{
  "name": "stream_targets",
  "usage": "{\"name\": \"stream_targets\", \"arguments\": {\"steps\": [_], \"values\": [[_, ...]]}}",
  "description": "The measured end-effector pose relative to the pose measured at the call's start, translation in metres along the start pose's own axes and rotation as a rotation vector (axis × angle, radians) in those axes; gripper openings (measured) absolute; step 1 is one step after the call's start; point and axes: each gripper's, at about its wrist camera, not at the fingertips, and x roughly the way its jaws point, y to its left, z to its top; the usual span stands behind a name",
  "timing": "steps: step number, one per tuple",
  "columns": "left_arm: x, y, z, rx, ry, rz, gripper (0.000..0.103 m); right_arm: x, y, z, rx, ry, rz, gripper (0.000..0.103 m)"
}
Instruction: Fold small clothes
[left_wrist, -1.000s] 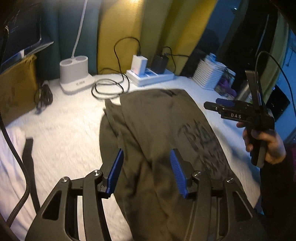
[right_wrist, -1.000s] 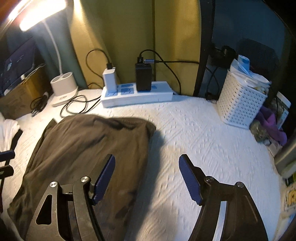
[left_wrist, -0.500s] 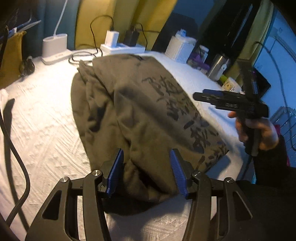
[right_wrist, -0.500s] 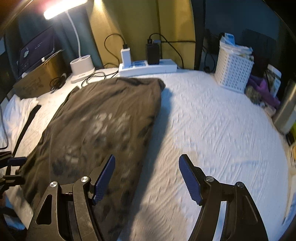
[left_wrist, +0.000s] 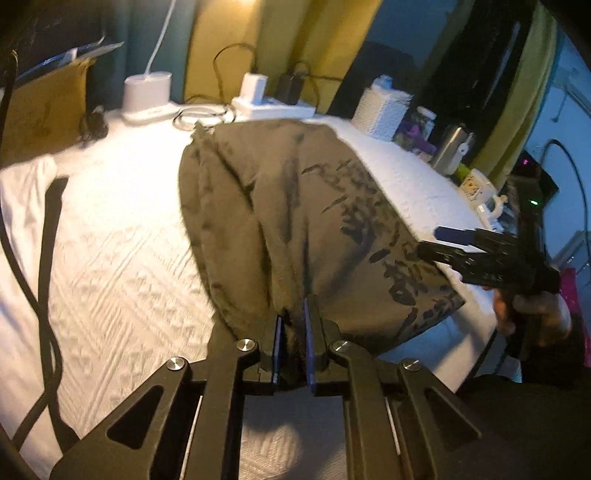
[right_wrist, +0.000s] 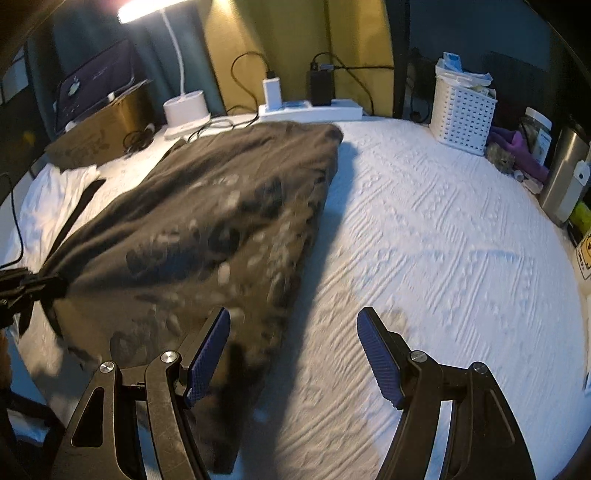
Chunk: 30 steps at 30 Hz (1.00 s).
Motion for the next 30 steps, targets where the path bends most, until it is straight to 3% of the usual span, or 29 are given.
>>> {"name": "stream_targets", "arguments": {"steps": [5,13,19,22,24,26,30], "values": [[0.001,0.004,-0.004,-0.028,0.012,0.017,0.009,0.004,0.013,-0.022,-0.028,0.028,-0.006,0.073],[0.002,0.006,-0.015,-0.046,0.016,0.073,0.015,-0.013,0.02,-0.047,-0.031,-0.012,-0.054,0.073],[-0.009,0.005,-0.011,-0.055,0.035,0.079,0.016,-0.021,0.018,-0.055,-0.013,-0.005,-0.031,0.073],[-0.021,0.002,-0.002,-0.025,0.025,0.095,0.022,-0.022,0.013,-0.049,0.001,0.019,-0.008,0.073],[-0.03,0.004,0.006,-0.028,0.004,0.094,0.043,-0.024,0.01,-0.043,0.001,0.017,-0.001,0.073],[-0.033,0.008,0.015,-0.052,-0.024,0.079,0.055,-0.028,0.006,-0.035,0.006,0.004,0.008,0.073],[-0.022,0.012,0.04,-0.056,-0.042,0.087,0.055,-0.031,-0.003,-0.018,0.011,-0.021,0.01,0.073]]}}
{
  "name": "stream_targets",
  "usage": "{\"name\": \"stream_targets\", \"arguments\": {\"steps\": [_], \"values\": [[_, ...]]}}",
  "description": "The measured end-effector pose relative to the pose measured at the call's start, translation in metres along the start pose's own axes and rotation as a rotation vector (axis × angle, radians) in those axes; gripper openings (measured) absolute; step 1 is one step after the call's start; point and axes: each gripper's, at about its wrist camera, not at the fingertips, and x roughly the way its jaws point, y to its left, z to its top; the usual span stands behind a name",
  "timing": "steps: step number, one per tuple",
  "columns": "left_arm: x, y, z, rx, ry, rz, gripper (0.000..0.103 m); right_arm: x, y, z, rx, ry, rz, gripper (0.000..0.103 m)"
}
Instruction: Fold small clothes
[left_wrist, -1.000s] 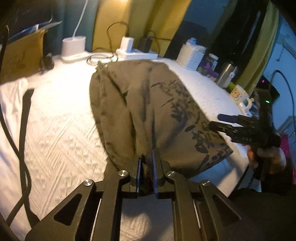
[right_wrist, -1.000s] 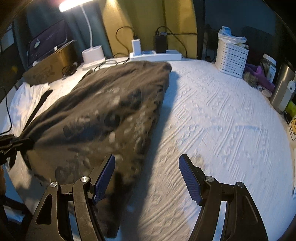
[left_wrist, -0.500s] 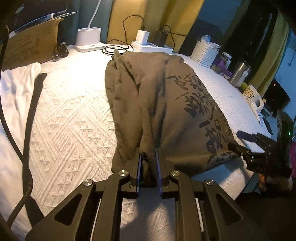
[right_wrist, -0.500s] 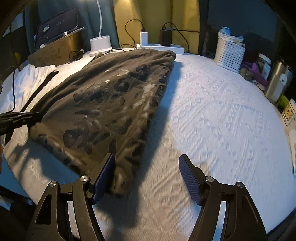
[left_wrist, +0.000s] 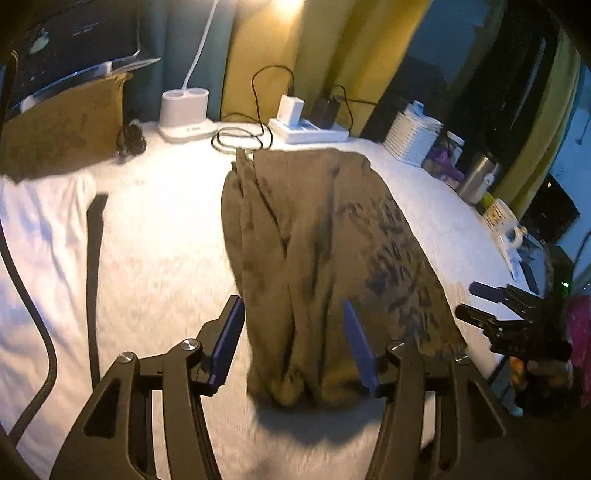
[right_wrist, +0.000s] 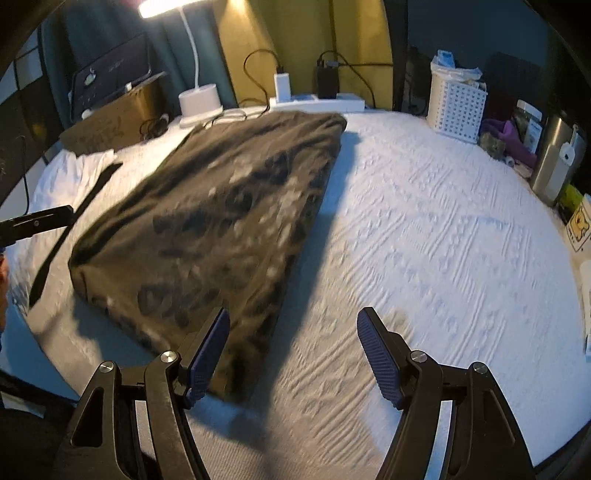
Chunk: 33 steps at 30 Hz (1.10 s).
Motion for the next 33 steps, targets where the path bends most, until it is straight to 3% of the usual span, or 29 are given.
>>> {"name": "stream_targets", "arguments": {"steps": [7,14,23,30,31,33], "values": [[0.043,-0.001,0.05,0.029,-0.016,-0.005,0.055,0.017,-0.02,0.037,0.017,-0.014,-0.014,0.073],[0.094,0.005,0.089,0.051,0.022,0.013,0.055,0.042,-0.032,0.07,0.018,-0.021,-0.012,0.073],[0.139,0.014,0.111,0.064,0.084,0.048,0.055,0.073,-0.044,0.108,0.01,-0.017,-0.015,0.073],[0.153,0.017,0.121,0.08,0.088,0.04,0.054,0.091,-0.047,0.122,0.011,-0.002,-0.01,0.073],[0.154,0.017,0.122,0.087,0.086,0.043,0.053,0.094,-0.047,0.123,0.007,0.004,-0.004,0.073],[0.156,0.016,0.123,0.106,0.08,0.049,0.032,0.099,-0.048,0.126,-0.001,0.007,-0.013,0.073]]}}
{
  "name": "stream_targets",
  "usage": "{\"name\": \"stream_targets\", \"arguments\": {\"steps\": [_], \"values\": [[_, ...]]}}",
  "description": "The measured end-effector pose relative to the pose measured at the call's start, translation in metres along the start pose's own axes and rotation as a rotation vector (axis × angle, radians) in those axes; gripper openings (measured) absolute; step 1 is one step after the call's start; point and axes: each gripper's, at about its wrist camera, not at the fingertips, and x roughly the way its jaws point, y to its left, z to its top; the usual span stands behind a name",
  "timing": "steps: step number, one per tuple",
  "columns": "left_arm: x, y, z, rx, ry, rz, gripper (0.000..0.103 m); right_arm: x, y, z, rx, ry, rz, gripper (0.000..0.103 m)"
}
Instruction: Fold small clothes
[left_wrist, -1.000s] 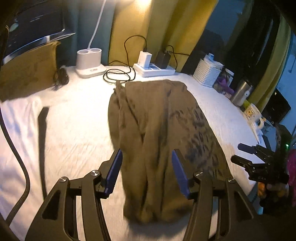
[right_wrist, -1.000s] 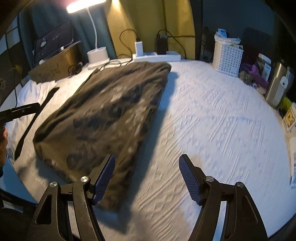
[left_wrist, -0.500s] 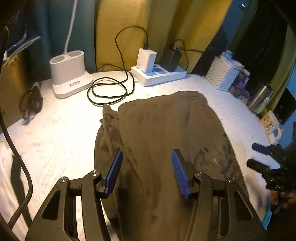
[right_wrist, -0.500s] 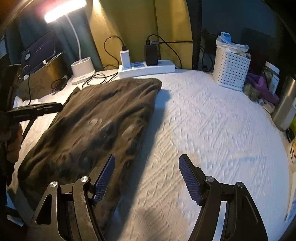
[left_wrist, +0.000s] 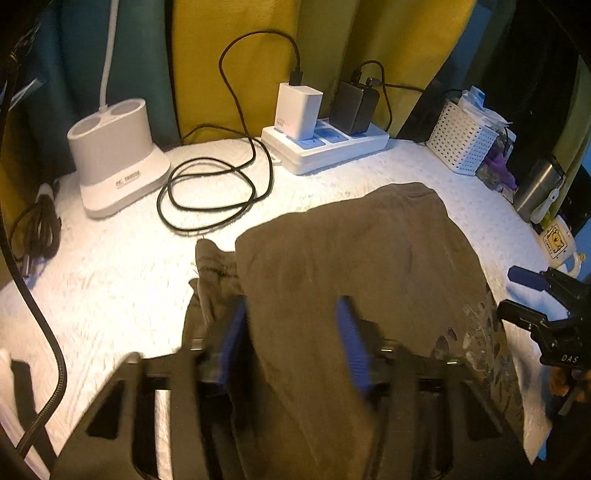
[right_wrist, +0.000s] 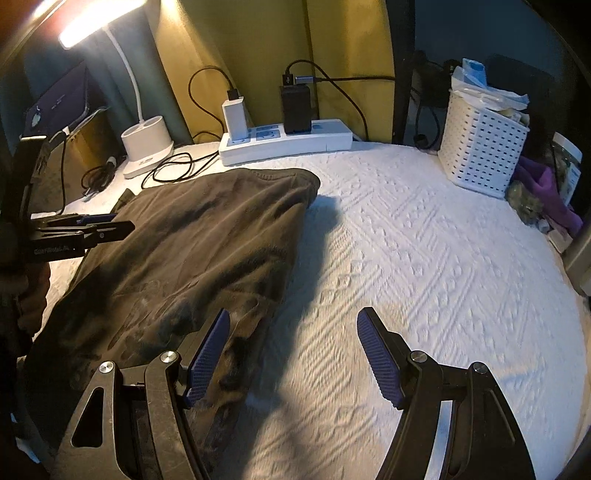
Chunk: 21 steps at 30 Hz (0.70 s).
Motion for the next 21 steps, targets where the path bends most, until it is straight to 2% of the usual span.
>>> {"name": "stream_targets", "arguments": {"steps": [3,5,9,13,17,20,21], "values": [[0.003,0.001,0.001,0.016,-0.013,0.003,0.008,0.008,-0.003,0.004,0.004,0.002,-0.004,0.073],[0.002,0.002,0.002,0.018,-0.028,0.007,0.004,0.013,-0.007,0.008,0.011,0.003,-0.009,0.073],[-0.011,0.006,0.004,0.003,-0.085,0.053,0.003,0.019,-0.012,0.015,0.02,0.002,-0.009,0.073],[-0.01,0.012,0.005,0.018,-0.084,0.109,0.003,0.025,-0.016,0.025,0.021,-0.005,-0.01,0.073],[0.001,0.02,0.0,-0.022,-0.034,0.097,0.005,0.037,-0.015,0.034,0.004,0.009,-0.021,0.073],[-0.008,0.026,0.004,-0.063,-0.031,0.074,0.006,0.04,-0.015,0.038,0.004,0.006,-0.018,0.073],[-0.013,0.029,0.006,-0.071,-0.032,0.075,0.011,0.04,-0.015,0.039,0.002,0.002,-0.018,0.073]]}}
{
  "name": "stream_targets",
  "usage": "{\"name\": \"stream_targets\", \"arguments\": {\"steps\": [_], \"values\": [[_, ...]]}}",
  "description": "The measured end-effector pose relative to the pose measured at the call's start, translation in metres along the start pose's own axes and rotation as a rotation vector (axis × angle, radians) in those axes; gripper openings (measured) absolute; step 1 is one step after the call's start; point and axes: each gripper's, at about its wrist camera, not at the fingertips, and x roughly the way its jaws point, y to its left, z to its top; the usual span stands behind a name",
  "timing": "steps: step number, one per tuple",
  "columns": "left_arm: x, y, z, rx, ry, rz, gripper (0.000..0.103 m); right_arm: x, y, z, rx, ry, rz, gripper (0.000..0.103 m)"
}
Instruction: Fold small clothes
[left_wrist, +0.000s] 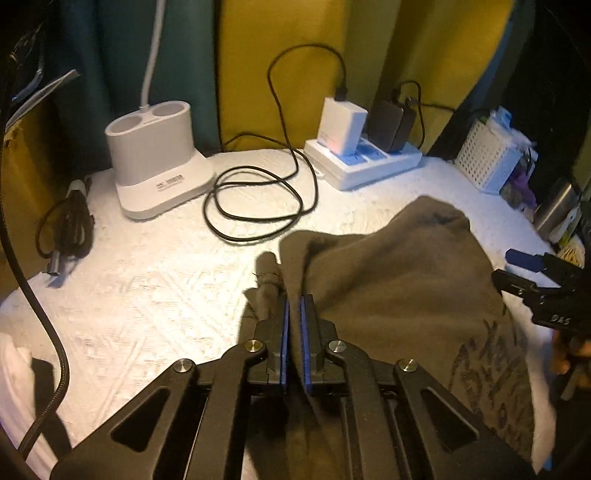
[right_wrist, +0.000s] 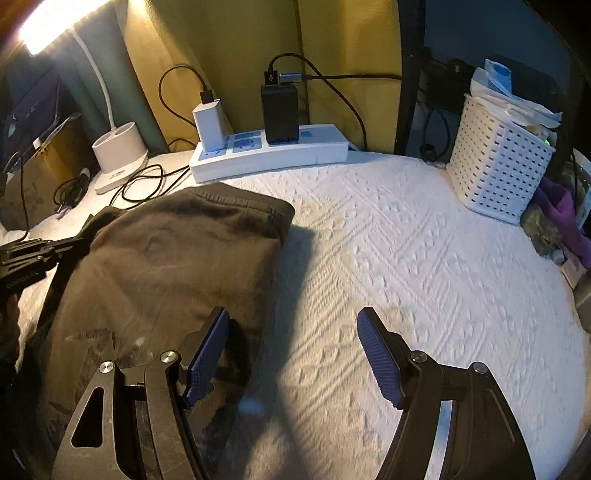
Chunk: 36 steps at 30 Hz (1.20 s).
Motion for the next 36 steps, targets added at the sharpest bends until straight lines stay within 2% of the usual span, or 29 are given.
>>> {"name": "stream_targets", "arguments": {"steps": [1,3,4,5,9,14,22,26,27,32,36], "values": [[-0.003,0.002,0.001,-0.004,-0.006,0.006,0.019,0.0,0.0,0.001,-0.001,-0.002,0.001,0.073],[-0.01,0.01,0.001,-0.025,-0.027,0.013,0.068,0.002,-0.002,0.005,0.0,-0.003,0.003,0.073],[-0.012,0.014,0.001,-0.041,-0.039,0.009,0.075,0.003,-0.002,0.007,0.001,-0.004,0.004,0.073],[-0.013,0.017,0.0,-0.054,-0.041,0.003,0.075,0.004,-0.003,0.009,0.0,-0.005,0.006,0.073],[-0.005,0.021,-0.004,-0.077,0.004,-0.031,0.075,0.007,-0.005,0.015,0.006,-0.012,0.021,0.073],[0.013,0.002,-0.012,-0.008,0.073,-0.058,0.076,0.018,-0.007,0.022,0.019,-0.006,0.06,0.073],[0.018,-0.02,-0.016,0.103,0.035,-0.034,0.075,0.038,-0.005,0.025,0.048,0.02,0.127,0.074],[0.016,-0.02,-0.017,0.099,0.019,-0.054,0.066,0.041,0.001,0.027,0.039,0.013,0.138,0.078],[0.016,-0.02,-0.017,0.1,0.015,-0.061,0.059,0.041,0.003,0.027,0.034,0.012,0.139,0.078],[0.016,-0.028,-0.019,0.113,-0.004,-0.093,0.038,0.046,0.018,0.027,-0.027,-0.006,0.137,0.079],[0.015,-0.029,-0.02,0.094,-0.009,-0.109,0.035,0.047,0.029,0.028,-0.07,-0.003,0.167,0.078]]}}
